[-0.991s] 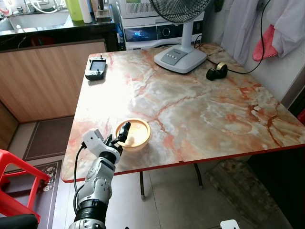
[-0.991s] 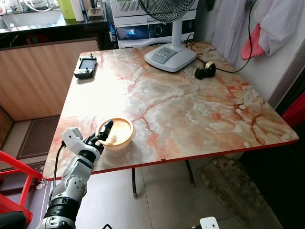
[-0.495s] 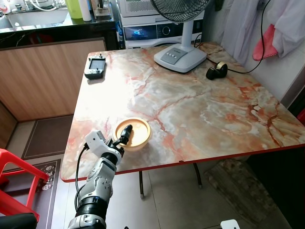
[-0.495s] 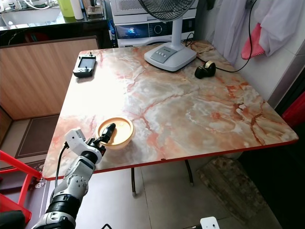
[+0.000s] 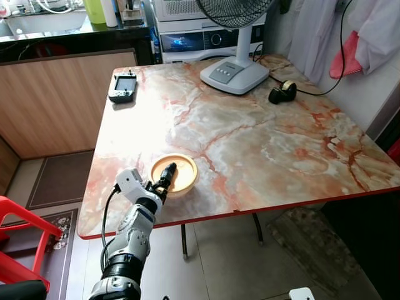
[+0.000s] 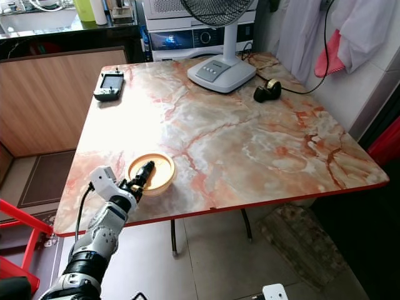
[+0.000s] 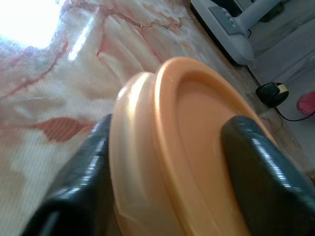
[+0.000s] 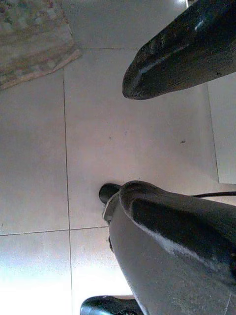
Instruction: Restocking fridge
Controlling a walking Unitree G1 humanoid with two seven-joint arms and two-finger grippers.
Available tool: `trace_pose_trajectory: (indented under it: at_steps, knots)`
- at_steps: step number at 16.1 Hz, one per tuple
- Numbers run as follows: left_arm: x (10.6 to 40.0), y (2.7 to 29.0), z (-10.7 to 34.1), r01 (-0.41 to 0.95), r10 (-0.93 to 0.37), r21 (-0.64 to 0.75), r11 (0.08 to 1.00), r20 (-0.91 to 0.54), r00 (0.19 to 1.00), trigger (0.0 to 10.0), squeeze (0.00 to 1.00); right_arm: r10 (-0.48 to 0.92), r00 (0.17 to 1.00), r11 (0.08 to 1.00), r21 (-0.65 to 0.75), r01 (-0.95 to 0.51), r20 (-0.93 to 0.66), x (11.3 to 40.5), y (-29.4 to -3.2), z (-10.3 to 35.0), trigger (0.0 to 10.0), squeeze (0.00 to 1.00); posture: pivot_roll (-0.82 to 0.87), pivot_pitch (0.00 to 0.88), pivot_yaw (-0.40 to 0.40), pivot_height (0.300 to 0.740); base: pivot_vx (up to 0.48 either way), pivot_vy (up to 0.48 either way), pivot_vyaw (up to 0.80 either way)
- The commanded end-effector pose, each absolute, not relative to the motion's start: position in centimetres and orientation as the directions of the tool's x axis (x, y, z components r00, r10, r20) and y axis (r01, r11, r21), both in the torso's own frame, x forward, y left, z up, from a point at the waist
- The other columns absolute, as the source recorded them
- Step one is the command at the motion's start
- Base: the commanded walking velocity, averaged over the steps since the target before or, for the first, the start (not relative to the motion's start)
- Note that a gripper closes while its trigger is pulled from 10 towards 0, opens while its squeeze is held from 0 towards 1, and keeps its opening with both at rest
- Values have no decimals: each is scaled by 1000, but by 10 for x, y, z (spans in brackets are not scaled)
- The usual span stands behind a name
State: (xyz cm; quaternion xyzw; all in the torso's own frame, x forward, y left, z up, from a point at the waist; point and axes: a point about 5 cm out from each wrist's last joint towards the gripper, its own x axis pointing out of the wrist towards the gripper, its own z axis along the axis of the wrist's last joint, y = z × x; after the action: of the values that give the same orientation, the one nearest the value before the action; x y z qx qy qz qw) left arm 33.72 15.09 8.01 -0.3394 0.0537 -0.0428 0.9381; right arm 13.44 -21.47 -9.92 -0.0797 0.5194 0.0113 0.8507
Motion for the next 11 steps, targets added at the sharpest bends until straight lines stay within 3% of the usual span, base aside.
trace_pose_trajectory:
  at_steps: [1,11]
  knots:
    - [339,151,80,46,-121,-632,773,-75,990,0,0,-61,457,985,-127,-115,-887,134,-214,-99,10000,0,68,24,-11,740,0,0,0]
    - [344,147,96,121,-145,-621,774,12,989,0,0,-60,461,985,-126,-115,-886,135,-214,-99,10000,0,74,16,-14,740,0,0,0]
